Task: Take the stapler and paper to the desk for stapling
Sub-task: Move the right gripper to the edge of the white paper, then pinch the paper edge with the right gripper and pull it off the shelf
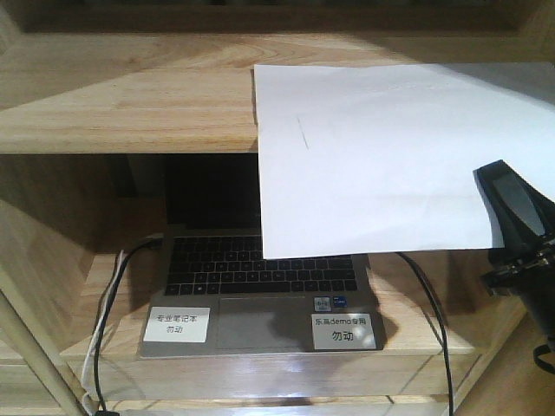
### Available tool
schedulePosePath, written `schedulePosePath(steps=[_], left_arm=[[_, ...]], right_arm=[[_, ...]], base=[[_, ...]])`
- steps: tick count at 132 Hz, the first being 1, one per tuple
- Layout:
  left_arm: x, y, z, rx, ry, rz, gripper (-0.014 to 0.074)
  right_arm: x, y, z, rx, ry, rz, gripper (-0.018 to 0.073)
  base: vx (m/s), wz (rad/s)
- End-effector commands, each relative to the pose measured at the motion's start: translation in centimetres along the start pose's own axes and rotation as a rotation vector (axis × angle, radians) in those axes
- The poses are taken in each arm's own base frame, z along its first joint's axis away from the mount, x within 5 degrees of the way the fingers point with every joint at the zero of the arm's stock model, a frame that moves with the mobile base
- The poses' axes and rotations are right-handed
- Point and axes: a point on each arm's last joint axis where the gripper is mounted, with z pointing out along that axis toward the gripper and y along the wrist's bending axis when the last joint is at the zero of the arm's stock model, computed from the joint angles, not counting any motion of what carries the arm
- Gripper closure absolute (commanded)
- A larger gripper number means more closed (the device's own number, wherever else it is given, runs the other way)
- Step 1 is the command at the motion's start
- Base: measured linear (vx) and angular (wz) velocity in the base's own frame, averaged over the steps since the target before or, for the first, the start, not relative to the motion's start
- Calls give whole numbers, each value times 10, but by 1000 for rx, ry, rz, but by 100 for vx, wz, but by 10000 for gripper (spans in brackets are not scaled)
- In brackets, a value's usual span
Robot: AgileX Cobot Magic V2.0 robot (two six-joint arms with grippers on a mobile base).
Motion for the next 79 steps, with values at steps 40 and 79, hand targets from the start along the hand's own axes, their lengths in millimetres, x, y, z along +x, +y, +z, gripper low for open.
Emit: schedulePosePath(steps=[40, 79], left_arm=[[-17, 0, -2, -3, -127, -12, 603], [-17, 0, -2, -3, -127, -12, 603]], right_arm=[[-3, 41, -4, -312, -5, -49, 568], [5, 56, -15, -373, 99, -86, 565]], base=[[0, 0], [0, 0]])
